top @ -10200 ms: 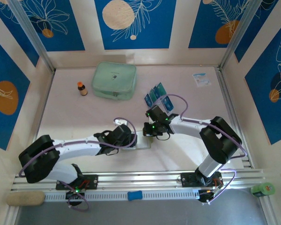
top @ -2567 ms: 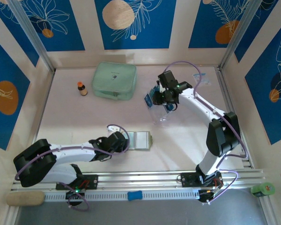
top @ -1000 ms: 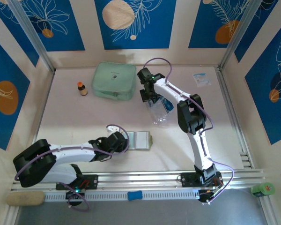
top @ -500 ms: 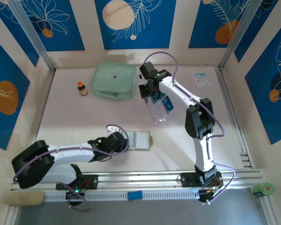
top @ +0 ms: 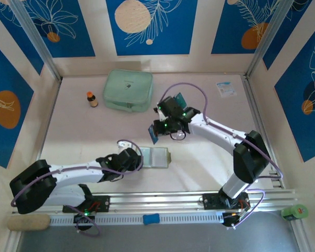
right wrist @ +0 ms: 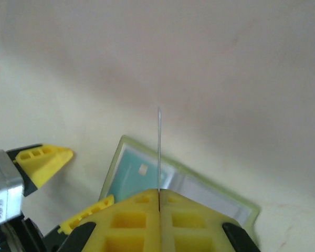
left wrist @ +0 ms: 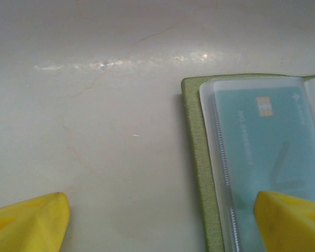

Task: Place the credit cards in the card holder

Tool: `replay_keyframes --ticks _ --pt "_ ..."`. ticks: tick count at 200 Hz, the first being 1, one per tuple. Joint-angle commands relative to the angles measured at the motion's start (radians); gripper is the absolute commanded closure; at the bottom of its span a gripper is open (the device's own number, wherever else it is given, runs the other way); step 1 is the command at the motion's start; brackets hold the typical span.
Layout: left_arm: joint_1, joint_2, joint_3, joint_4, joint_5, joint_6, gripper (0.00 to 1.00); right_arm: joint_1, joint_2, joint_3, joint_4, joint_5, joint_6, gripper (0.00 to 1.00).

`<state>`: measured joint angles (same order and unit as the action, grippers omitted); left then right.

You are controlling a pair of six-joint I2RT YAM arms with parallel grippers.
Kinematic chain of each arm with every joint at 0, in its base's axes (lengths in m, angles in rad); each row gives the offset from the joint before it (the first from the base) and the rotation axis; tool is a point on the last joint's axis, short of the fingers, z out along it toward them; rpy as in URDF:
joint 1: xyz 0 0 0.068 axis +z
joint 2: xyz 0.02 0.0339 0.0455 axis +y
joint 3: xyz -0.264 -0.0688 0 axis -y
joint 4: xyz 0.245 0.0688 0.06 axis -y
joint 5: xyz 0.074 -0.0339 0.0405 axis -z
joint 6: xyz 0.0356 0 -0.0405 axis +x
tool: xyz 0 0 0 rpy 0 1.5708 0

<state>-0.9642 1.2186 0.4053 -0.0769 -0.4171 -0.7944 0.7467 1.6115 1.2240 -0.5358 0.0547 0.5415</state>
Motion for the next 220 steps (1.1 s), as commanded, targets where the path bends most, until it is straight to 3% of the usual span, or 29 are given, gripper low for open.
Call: replay_keyframes --ticks 1,70,220 --pt "0.007 -0.030 -0.010 -0.040 -0.037 -0.017 0.09 0.034 -0.055 -0.095 0.137 -0.054 0.140 1.00" --pt "0.007 -0.039 -0.002 -0.058 -0.042 -0.011 0.10 0.068 -0.055 -0.273 0.298 -0.091 0.274 1.00" --pt "0.024 -0.007 0.068 -0.065 -0.045 0.060 0.08 0.063 0.036 -0.324 0.389 -0.142 0.324 1.00"
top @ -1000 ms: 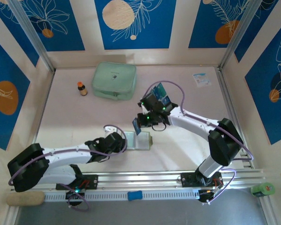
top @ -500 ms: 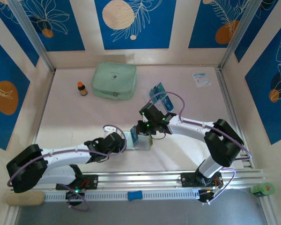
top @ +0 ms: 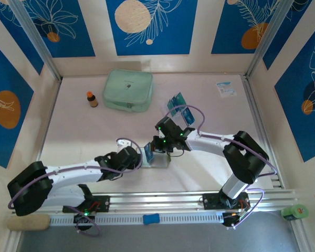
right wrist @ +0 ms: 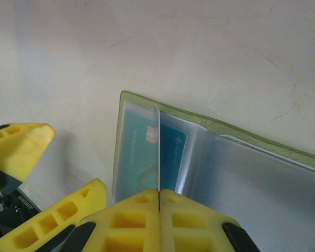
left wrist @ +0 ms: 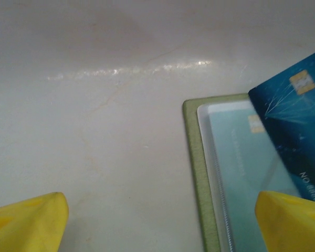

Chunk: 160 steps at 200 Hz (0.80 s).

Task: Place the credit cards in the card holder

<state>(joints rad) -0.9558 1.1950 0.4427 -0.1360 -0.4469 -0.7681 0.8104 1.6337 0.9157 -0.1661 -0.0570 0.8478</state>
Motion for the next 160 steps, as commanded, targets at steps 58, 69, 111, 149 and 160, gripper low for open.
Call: replay_keyframes --ticks 58,69,111,149,160 --pt "0.033 0.062 0.028 0.024 0.009 0.052 0.08 -0.008 -0.003 -0.016 0.025 -0.046 0.020 1.00" --pt "0.035 0.074 0.028 0.028 0.014 0.055 0.08 -0.013 -0.021 -0.020 0.024 -0.048 0.021 1.00" --pt "0.037 0.093 0.017 0.039 0.028 0.048 0.08 -0.041 -0.130 -0.075 0.015 -0.014 0.026 1.00" --pt "0.036 0.083 0.005 0.025 0.025 0.032 0.08 -0.059 -0.214 -0.197 0.097 0.038 0.063 1.00" --pt "0.037 0.079 0.002 0.020 0.023 0.028 0.08 -0.059 -0.232 -0.237 0.141 0.053 0.076 1.00"
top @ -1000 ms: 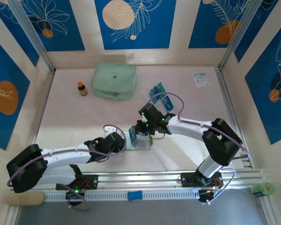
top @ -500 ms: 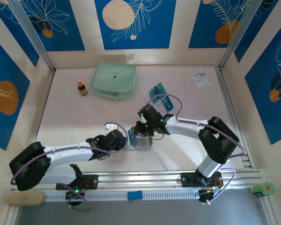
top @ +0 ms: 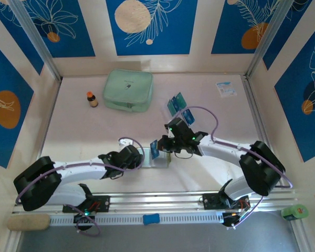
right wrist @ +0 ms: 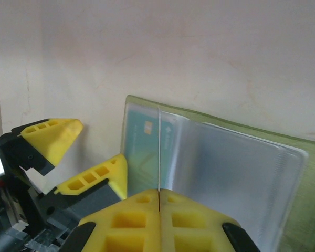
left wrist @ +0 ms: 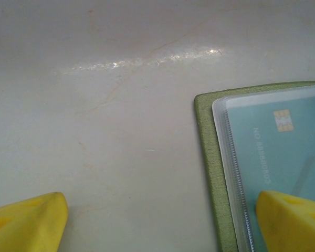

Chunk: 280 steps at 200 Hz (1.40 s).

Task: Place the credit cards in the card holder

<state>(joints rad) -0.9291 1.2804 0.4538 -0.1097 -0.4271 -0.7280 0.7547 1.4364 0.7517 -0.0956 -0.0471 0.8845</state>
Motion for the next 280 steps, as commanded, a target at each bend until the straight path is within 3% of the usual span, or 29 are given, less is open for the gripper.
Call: replay_keyframes --ticks 1,102,280 --pt "0.010 -0.006 -0.010 -0.007 0.003 -0.012 0.08 -0.003 -0.037 -0.076 0.076 0.044 0.041 1.00" --pt "0.010 -0.012 -0.015 -0.048 -0.008 -0.033 0.08 0.045 -0.048 -0.228 0.399 0.116 0.109 1.00" --pt "0.010 -0.070 0.013 -0.069 -0.013 -0.012 0.08 0.079 0.061 -0.233 0.476 0.125 0.148 1.00"
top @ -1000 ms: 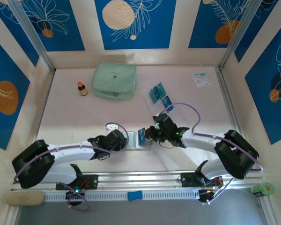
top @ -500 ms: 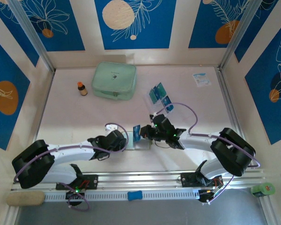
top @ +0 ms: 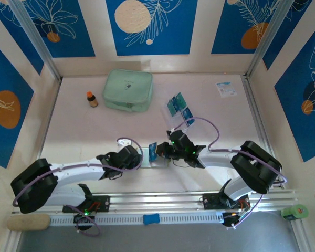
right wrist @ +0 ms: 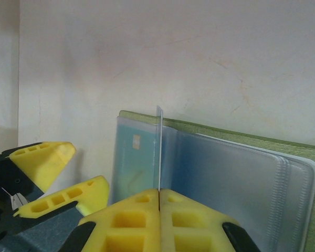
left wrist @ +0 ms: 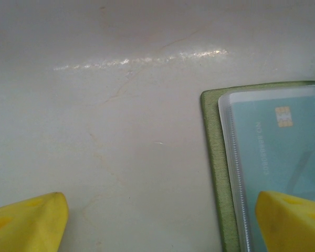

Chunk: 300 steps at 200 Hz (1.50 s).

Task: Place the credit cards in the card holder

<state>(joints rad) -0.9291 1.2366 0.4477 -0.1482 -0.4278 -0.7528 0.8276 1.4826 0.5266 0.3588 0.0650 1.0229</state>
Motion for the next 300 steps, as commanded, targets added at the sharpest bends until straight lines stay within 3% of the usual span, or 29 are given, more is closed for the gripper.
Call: replay_keyframes --ticks 1,87,167,300 --pt "0.010 -0.027 0.020 -0.031 -0.012 0.014 0.08 0.007 0.015 -0.008 0.022 0.013 0.009 1.00" --pt "0.010 0.054 0.072 0.025 0.047 0.072 0.08 0.008 0.004 -0.009 0.018 0.013 0.013 1.00" --pt "0.010 0.079 0.054 -0.029 0.008 0.024 0.08 -0.006 -0.068 -0.025 0.002 0.035 -0.004 1.00" --pt "0.010 0.069 0.034 -0.032 0.006 0.000 0.08 0.007 -0.007 -0.038 0.111 0.065 0.019 1.00"
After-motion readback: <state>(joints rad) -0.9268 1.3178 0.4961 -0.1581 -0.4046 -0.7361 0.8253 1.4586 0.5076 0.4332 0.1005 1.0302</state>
